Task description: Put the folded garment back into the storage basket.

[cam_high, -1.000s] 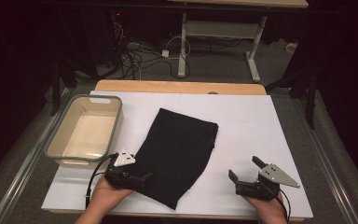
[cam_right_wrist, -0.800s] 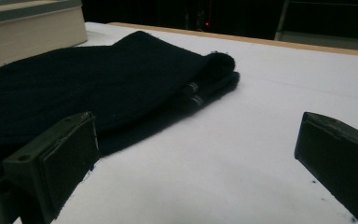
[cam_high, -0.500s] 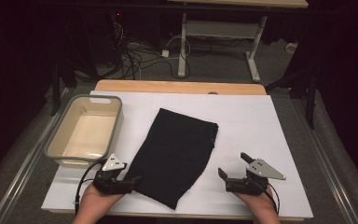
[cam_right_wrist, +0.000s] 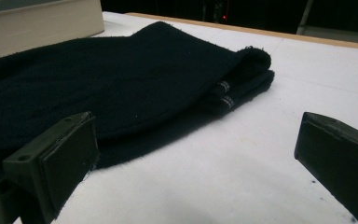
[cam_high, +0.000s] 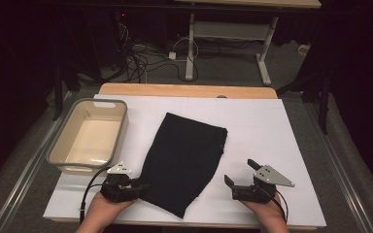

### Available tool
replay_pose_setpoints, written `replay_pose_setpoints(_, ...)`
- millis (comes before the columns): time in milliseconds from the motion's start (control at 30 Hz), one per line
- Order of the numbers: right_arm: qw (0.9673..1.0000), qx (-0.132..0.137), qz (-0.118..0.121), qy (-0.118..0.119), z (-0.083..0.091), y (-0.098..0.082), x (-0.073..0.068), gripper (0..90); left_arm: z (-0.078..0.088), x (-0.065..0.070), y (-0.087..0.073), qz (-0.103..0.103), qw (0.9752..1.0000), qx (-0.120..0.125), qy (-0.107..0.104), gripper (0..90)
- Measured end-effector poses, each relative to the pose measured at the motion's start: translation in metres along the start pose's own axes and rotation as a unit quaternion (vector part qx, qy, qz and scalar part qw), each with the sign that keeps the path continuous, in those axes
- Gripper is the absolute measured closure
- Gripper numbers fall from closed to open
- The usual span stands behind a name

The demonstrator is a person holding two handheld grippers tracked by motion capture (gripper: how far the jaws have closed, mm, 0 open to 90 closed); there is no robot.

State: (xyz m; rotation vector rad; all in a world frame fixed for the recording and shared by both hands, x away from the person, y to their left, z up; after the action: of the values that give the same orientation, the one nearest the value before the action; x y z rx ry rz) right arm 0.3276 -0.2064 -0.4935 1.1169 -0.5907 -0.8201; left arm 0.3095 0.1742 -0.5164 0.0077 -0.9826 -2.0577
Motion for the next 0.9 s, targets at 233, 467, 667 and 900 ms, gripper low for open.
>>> replay_pose_setpoints(233, 1.0, 0.002, 0.0, -0.002, 0.0, 0.0, -0.003, 0.3, 0.002, 0.005, 0.0, -0.042, 0.999, 0.009, 0.016, 68.8)
replay_pose_setpoints(467, 0.9999, 0.012, -0.004, -0.009, 0.004, 0.002, -0.002, 0.3, 0.007, 0.009, 0.002, -0.074, 0.9959, 0.016, 0.048, 71.8)
replay_pose_setpoints(667, 0.9997, 0.019, -0.005, -0.015, 0.009, 0.005, -0.002, 0.3, 0.019, 0.004, 0.004, -0.089, 0.9927, 0.032, 0.075, 72.9)
replay_pose_setpoints(900, 0.9997, 0.013, -0.005, -0.019, 0.009, 0.002, 0.003, 0.3, 0.024, -0.014, -0.002, -0.1, 0.9866, 0.022, 0.127, 72.9)
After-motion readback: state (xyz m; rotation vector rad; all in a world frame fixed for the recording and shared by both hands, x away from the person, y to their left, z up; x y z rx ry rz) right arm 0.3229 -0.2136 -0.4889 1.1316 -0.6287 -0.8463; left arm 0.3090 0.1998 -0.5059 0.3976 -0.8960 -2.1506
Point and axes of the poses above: each handheld gripper's, and its own axes: z roughly backward along the jaws, y roughly out of its top, x roughly to its right, the point moved 4 cm from there along -z, roughly forward along the jaws, and after that the axes turned 1 degree about z, right-handed, at the moved point
